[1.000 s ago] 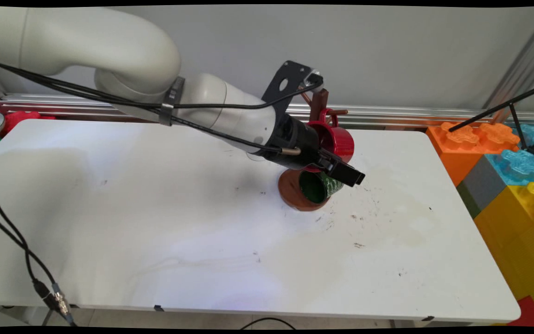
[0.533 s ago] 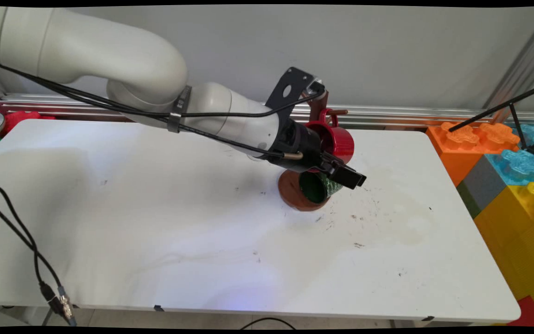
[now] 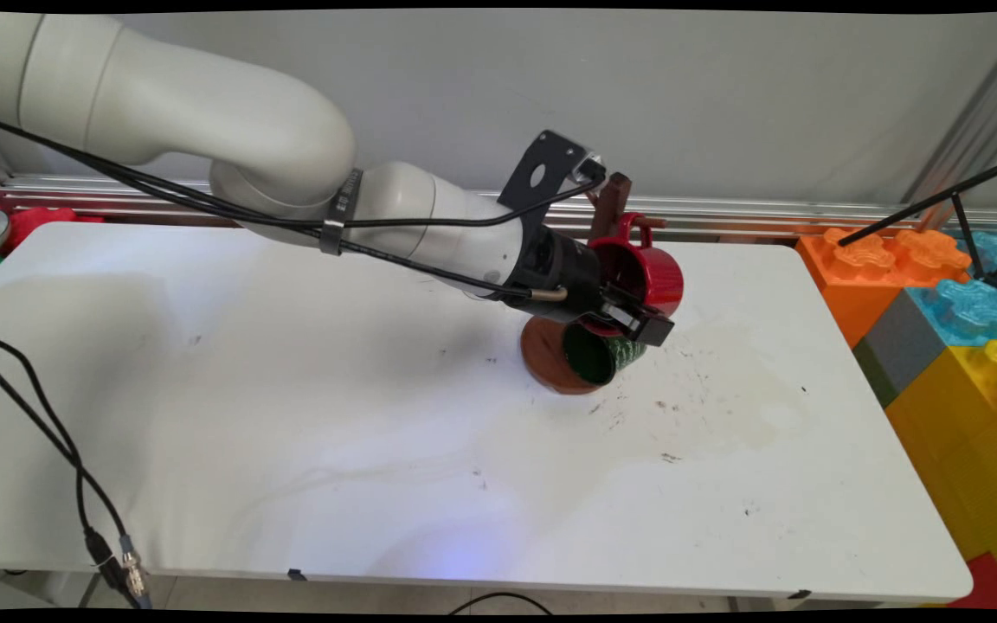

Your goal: Place the picked object on the table

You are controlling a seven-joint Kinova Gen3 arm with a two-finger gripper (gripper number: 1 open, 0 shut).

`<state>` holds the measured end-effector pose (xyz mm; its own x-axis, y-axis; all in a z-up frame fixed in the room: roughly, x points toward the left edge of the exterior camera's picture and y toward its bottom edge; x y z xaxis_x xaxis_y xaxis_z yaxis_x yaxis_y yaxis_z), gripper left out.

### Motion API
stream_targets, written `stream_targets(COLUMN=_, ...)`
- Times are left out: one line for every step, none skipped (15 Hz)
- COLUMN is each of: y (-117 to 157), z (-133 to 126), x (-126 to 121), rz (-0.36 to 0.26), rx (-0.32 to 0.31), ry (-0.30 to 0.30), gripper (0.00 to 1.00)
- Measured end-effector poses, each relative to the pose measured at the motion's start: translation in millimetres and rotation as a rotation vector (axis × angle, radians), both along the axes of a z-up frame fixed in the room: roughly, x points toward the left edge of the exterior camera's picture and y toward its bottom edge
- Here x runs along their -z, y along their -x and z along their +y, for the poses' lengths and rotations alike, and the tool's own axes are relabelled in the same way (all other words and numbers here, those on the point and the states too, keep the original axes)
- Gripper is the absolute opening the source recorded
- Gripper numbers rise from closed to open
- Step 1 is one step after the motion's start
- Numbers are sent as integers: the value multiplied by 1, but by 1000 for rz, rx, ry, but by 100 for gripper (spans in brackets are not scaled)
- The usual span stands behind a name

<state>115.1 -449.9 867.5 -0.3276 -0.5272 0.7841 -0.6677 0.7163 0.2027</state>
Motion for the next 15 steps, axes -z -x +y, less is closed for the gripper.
stream_targets(y=0, z=0, x=0, rz=1, rx=1, ry=0, gripper=0)
stream_targets(y=0, z=0, x=1, rz=3, rx=0, ry=1, gripper=0)
stream_targets(y=0, z=0, x=1, rz=4, rx=-1, ry=2, gripper=0)
stream_targets(y=-1, z=-1, x=1, rz=4, rx=-2, ry=3, gripper=0)
stream_targets(y=-1, z=-1, x=1, rz=5, rx=-2, ry=4, gripper=0)
stream_targets(y=-1, z=-2, x=1, rz=6, rx=-4, ry=7, gripper=0)
stream_targets(y=-2, z=-2, x=0, rz=7, rx=-5, ry=10, gripper=0)
stream_targets(y=-2, z=-3, x=0, rz=8, rx=-6, ry=12, gripper=0)
stream_targets(y=-2, z=-4, x=-1, rz=10, rx=-7, ry=17, gripper=0)
stream_targets(y=-3, z=-5, x=-3, rz=12, rx=-9, ry=21, gripper=0)
stream_targets(y=-3, z=-7, x=-4, rz=14, rx=-10, ry=26, gripper=0)
stream_targets(y=-3, z=-8, x=-7, rz=17, rx=-9, ry=33, gripper=0)
stream_targets(y=-3, z=-9, x=-9, rz=20, rx=-9, ry=38, gripper=0)
stream_targets(y=-3, z=-11, x=-12, rz=24, rx=-9, ry=44, gripper=0)
stream_targets(y=-3, z=-12, x=-16, rz=29, rx=-7, ry=50, gripper=0)
